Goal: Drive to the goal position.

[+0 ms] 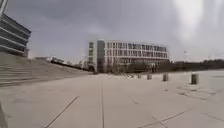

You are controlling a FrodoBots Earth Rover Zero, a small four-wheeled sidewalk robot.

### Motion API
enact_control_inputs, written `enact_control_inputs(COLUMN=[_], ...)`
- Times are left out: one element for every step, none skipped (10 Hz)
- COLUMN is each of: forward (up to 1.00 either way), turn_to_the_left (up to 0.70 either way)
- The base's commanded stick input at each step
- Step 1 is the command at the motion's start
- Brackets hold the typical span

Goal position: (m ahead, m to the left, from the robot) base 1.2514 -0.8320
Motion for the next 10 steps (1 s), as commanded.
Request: enact_control_inputs(forward=[0.70,0.70,0.70,0.70,0.70,0.70,0.70,0.70,0.70,0.70], turn_to_the_left=[0.00,0.00,0.00,0.00,0.00,0.00,0.00,0.00,0.00,0.00])
